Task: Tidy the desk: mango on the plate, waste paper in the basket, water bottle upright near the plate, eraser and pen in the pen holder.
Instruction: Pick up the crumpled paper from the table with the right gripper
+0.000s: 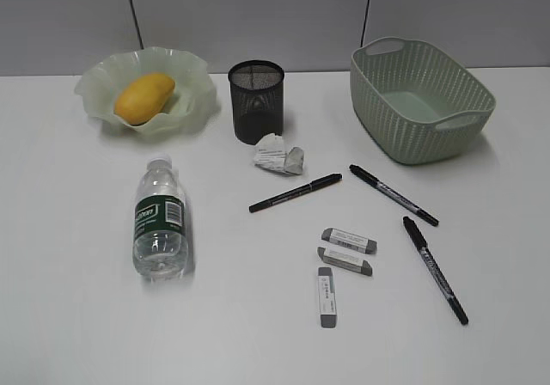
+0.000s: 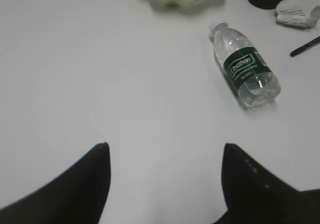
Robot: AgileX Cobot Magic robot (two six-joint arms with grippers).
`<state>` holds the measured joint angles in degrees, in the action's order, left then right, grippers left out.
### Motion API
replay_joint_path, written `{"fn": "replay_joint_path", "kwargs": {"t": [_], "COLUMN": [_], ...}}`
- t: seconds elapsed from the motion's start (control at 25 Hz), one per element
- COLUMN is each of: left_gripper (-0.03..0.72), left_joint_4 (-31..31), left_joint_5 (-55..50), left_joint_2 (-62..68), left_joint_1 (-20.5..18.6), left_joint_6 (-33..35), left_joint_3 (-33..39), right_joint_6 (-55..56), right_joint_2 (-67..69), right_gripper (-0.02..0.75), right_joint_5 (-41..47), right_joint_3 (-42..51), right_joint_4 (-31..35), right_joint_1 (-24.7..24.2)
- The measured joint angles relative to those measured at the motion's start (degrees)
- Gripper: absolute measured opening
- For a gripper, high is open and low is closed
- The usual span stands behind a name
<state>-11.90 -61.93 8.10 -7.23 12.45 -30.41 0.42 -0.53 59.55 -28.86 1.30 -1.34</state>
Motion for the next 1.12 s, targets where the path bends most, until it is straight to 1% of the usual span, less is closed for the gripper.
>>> {"fn": "replay_joint_path", "kwargs": {"t": [0.12, 0.28, 0.44, 1.12], "left_gripper": [0.526, 0.522, 0.519, 0.514], "left_joint_4": [-0.1, -0.1, -0.1, -0.2], "left_joint_5": [0.1, 0.1, 0.1, 0.2], "left_joint_2": [-2.0, -5.0, -8.3, -8.5], "left_joint_1": [3.3, 5.7, 6.2, 6.3], "left_joint_6": [0.0, 0.0, 0.0, 0.0], "left_joint_3": [0.0, 0.0, 0.0, 0.0], "right_joint_6": [0.0, 0.0, 0.0, 0.0], "right_joint_2": [0.0, 0.0, 0.0, 0.0], "right_gripper": [0.466, 0.466, 0.466, 0.466], "right_joint_5": [0.0, 0.0, 0.0, 0.0], "right_joint_3": [0.0, 0.0, 0.0, 0.0], "right_joint_4": [0.0, 0.0, 0.0, 0.0], "right_joint_1": [0.0, 0.0, 0.0, 0.0]}}
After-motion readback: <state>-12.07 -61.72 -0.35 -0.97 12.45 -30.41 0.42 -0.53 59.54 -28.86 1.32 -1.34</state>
